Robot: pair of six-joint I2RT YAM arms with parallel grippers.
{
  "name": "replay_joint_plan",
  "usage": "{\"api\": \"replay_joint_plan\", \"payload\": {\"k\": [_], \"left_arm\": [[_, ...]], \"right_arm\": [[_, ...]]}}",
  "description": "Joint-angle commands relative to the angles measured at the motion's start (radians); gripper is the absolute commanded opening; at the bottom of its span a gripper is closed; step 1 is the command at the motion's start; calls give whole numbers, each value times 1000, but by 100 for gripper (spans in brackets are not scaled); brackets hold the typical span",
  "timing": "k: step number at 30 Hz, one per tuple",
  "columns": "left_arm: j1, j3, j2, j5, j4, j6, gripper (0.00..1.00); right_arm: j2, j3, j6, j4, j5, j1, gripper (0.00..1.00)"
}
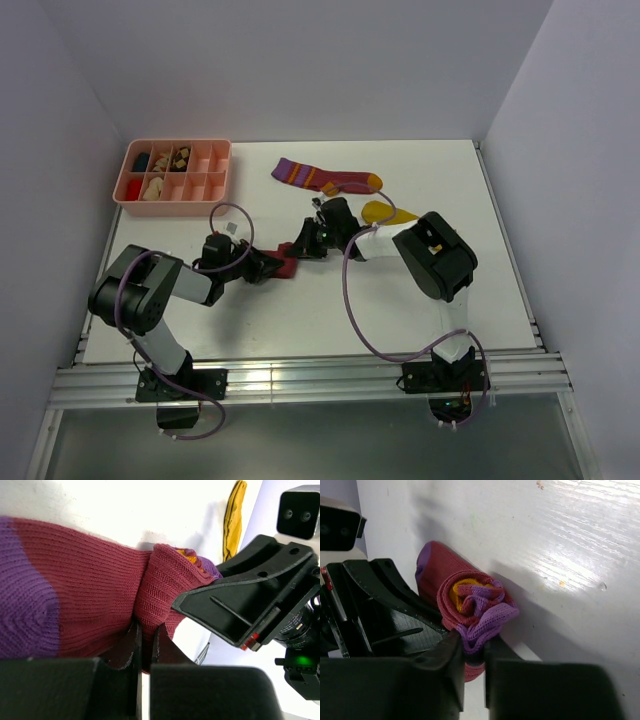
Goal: Roll the socks
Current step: Roll the sock at the center of the board.
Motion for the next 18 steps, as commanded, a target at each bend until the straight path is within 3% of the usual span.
{"api": "replay_joint_plan", "payload": {"k": [1, 2, 4, 7, 8, 11, 18], "left_arm": [[0, -38, 58, -28, -186, 57, 1], [0, -32, 59, -26, -192, 68, 1], [-3, -6, 46, -45, -238, 105, 2], [-14, 43, -3, -103, -345, 177, 29], [-18, 57, -19, -127, -373, 195, 43], [-31, 108, -85, -213, -470, 261, 60], [-113, 217, -224, -432, -577, 459, 70]], "right_arm": [[19, 13, -40, -17, -8, 7, 5], [7, 16, -56, -43, 0, 7, 0], [-9, 27, -80, -75, 29, 7, 0], [-38, 56, -132, -207, 102, 5, 0], [-49, 67, -159, -242, 124, 5, 0], [-59, 127, -207, -400, 236, 5, 0], [-35, 292, -242, -696, 405, 5, 0]]}}
